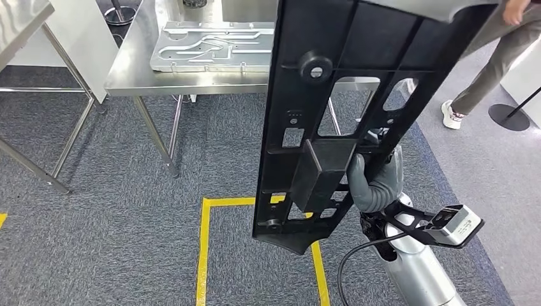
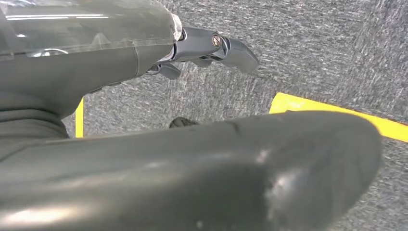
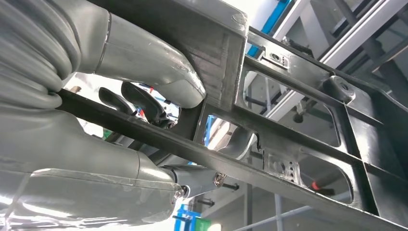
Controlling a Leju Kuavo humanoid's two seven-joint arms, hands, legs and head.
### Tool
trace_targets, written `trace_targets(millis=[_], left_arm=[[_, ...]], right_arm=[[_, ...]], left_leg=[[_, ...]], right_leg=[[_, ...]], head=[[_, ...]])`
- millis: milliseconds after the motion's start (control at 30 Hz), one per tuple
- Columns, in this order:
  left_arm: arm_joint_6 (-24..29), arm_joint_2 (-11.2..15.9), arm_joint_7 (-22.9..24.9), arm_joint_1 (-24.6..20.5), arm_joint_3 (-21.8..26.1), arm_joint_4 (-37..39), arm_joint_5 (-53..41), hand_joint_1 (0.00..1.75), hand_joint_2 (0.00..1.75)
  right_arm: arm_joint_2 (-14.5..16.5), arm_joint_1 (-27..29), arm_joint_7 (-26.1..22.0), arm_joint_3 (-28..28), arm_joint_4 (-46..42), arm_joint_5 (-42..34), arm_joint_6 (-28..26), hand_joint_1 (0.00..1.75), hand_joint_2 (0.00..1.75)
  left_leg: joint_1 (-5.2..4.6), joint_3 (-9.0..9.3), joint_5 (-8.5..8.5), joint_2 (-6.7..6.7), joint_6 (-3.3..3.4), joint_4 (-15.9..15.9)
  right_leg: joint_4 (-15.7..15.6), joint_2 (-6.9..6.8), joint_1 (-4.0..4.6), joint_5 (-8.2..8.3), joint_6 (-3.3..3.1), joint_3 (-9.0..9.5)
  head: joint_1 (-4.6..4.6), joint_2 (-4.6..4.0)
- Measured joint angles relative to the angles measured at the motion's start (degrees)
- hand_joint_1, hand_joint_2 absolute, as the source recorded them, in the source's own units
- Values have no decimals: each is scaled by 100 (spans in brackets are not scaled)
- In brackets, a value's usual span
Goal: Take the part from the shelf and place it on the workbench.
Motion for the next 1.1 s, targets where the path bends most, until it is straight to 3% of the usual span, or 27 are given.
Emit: trace_targets(millis=[67, 100, 133, 233, 300, 367, 433, 500, 533, 567, 667, 700, 733, 800, 867, 967, 1000, 1033, 1067, 1100], left_arm=[[-4, 3, -1, 2, 0, 1, -5, 0, 0], [-5, 2, -2, 1, 0, 1, -9, 0, 0], [-7, 2, -4, -2, 0, 1, -12, 0, 0], [-15, 2, -14, -8, 0, 1, -16, 0, 0], [-23, 3, -22, -15, 0, 1, -16, 0, 0], [-33, 3, -30, -24, -1, 1, -17, 0, 0], [-40, 2, -34, -8, -2, 1, -19, 0, 0], [-42, 3, -34, 12, -2, 1, -20, 0, 0], [-42, 5, -34, 16, -2, 1, -20, 0, 0], [-42, 9, -35, 19, -2, 1, -21, 0, 0], [-40, 25, -34, 47, -1, 1, -28, 0, 0], [-40, 29, -35, 54, 0, 1, -30, 0, 0], [-40, 32, -36, 52, 0, 1, -32, 0, 0], [-40, 33, -42, 35, 0, 1, -33, 0, 0], [-40, 34, -50, 13, 0, 1, -33, 0, 0], [-40, 36, -63, 9, 0, 1, -33, 0, 0], [-41, 36, -71, 13, 0, 1, -33, 0, 0], [-43, 37, -79, 17, 0, 1, -33, 0, 0], [-45, 37, -89, 18, 0, 1, -33, 0, 0], [-47, 38, -96, 18, 0, 1, -33, 0, 0]], right_arm=[[0, 11, 0, -16, -5, 10, 4, 175, 175], [1, 10, 0, -28, -9, 17, 7, 175, 175], [4, 8, 0, -40, -13, 27, 9, 175, 175], [11, 13, 0, -64, -35, 61, 13, 175, 175], [4, 21, 0, -73, -55, 70, 16, 175, 175], [-14, 14, 0, -73, -68, 71, 27, 175, 175], [-24, 8, 0, -71, -70, 69, 38, 175, 175], [-24, 11, 0, -69, -70, 69, 41, 175, 175], [-24, 10, 0, -69, -70, 69, 42, 175, 175], [-24, 9, 0, -69, -70, 69, 43, 175, 175], [-24, 8, 0, -67, -56, 69, 43, 175, 175], [-24, 9, 0, -67, -50, 69, 43, 175, 175], [-24, 6, 0, -67, -46, 68, 43, 175, 175], [-24, -10, 0, -73, -46, 68, 42, 175, 175], [-10, -34, 0, -80, -49, 68, 38, 175, 175], [11, -28, 0, -86, -46, 69, 19, 175, 175], [11, -21, 0, -87, -45, 71, 13, 175, 175], [11, -17, 0, -86, -44, 73, 8, 175, 175], [11, -18, 0, -86, -44, 76, 4, 175, 175], [12, -19, 0, -85, -44, 79, -3, 175, 175]], left_leg=[[-1, 140, -104, 0, -24, -3], [-2, 216, -158, 4, -44, -8], [-2, 264, -208, 9, -71, -18], [-2, 356, -263, 49, -181, -43], [4, 307, -201, 65, -236, 243], [17, -82, -213, 58, -271, 921], [21, -619, -504, 51, -306, 1569], [21, -972, -860, 50, -325, 1678], [21, -1042, -877, 49, -324, 1505], [19, -1056, -688, 46, -314, 1206], [-28, -961, 487, 13, -239, 350], [-48, -887, 687, -3, -207, 208], [-61, -784, 692, -16, -176, 132], [-44, -562, 675, -32, -102, -31], [-23, -420, 630, -32, -48, -97], [-13, -266, 488, -41, -47, -118], [-4, -192, 430, -46, -63, -125], [8, -108, 371, -51, -82, -131], [22, -29, 311, -54, -106, -129], [31, 33, 252, -55, -137, -127]], right_leg=[[-631, -28, 7, 492, -45, 194], [-1004, -61, 27, 672, -72, 339], [-1317, -94, 53, 748, -101, 459], [-1628, -119, 108, 661, -212, 612], [-1678, -92, 89, 618, -284, 773], [-1700, -86, 81, 506, -334, 973], [-1701, -68, 85, 357, -358, 1156], [-1701, -27, 83, 188, -355, 1363], [-1701, -10, 81, 97, -349, 1480], [-1703, 0, 79, 2, -341, 1599], [-1761, 35, 79, -259, -278, 1921], [-1793, 48, 80, -280, -241, 2023], [-1792, 60, 82, -242, -200, 2083], [-1536, 42, 70, -72, -149, 2053], [-956, 14, 47, -94, -129, 1716], [-236, -1, -12, -664, -50, 1028], [-221, -6, -36, -793, -17, 885], [-357, -12, -62, -782, 16, 814], [-626, -22, -89, -602, 42, 804], [-988, -51, -117, -264, 63, 834]], head=[[1, 0], [0, 0], [2, 0], [4, 0], [3, 0], [3, 0], [2, 0], [1, 0], [1, 0], [2, 0], [2, 0], [2, 0], [2, 0], [3, 0], [3, 0], [3, 0], [3, 0], [3, 0], [3, 0], [3, 0]])
